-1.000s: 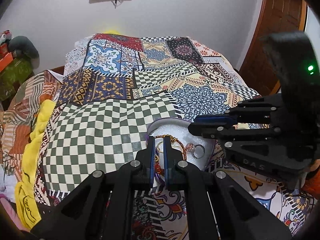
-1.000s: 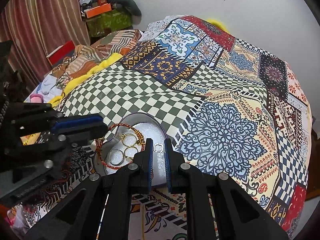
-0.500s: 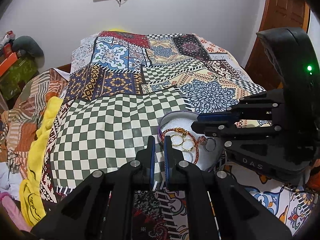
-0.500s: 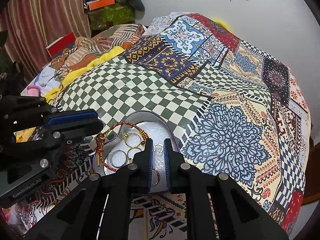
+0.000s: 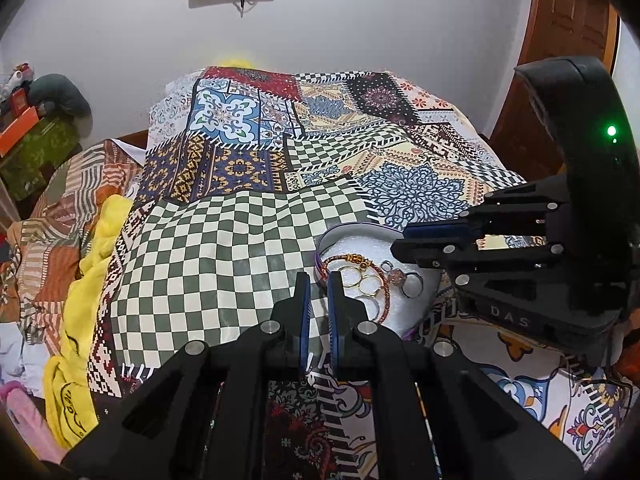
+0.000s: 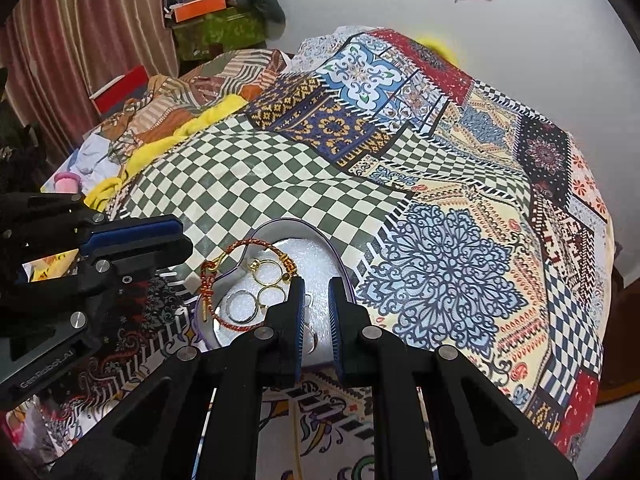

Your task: Organize jewelry

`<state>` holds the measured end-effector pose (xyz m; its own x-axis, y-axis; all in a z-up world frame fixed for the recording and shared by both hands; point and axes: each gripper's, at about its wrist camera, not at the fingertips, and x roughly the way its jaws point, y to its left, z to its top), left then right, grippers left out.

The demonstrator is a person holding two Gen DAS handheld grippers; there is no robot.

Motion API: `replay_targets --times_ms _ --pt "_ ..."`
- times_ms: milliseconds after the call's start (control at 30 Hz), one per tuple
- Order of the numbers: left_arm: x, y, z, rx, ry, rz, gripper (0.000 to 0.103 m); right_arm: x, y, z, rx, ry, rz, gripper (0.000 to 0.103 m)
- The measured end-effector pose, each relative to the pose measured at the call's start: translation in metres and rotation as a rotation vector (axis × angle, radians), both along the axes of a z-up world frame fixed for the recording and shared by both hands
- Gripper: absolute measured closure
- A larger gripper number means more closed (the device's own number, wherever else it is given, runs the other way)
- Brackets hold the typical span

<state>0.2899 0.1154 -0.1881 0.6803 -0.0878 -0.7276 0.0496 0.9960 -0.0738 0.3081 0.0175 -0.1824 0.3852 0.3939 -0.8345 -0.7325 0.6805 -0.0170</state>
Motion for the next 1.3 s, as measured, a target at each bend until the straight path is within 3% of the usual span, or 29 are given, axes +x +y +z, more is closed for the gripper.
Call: replay_targets --times_ms 500,567,633,733,833,1067,1300 --pt "-0.031 -0.03 0.043 0.017 -0.056 -0.032 0.096 -0.033 -0.055 0.053 0.07 -0.074 -0.077 0.092" --pt "-0.036 -0.038 0.047 0.018 -0.062 -0.043 0.092 -0.037 -0.068 0.059 0.083 -0.082 -0.097 0.09" --pt "-0.04 -0.045 0.051 0.022 -0.068 -0.051 0.086 -0.04 -0.082 0.065 0.093 -0.096 -0.123 0.078" --pt "-0.044 -0.056 0.054 0.02 -0.072 -0.063 0.076 -0.046 -0.098 0.071 0.099 -0.124 -0.153 0.068" --pt "-0.046 -0.068 0.054 0.011 -0.067 -0.075 0.067 -0.05 -0.117 0.074 0.101 -0.135 -0.184 0.068" --pt "-0.042 -0.1 0.04 -0.002 -0.015 -0.128 0.067 -0.056 -0.151 0.073 0.106 -0.139 -0.245 0.068" --pt "-0.03 -0.134 0.021 -0.01 0.046 -0.199 0.067 -0.057 -0.176 0.052 0.104 -0.094 -0.284 0.068"
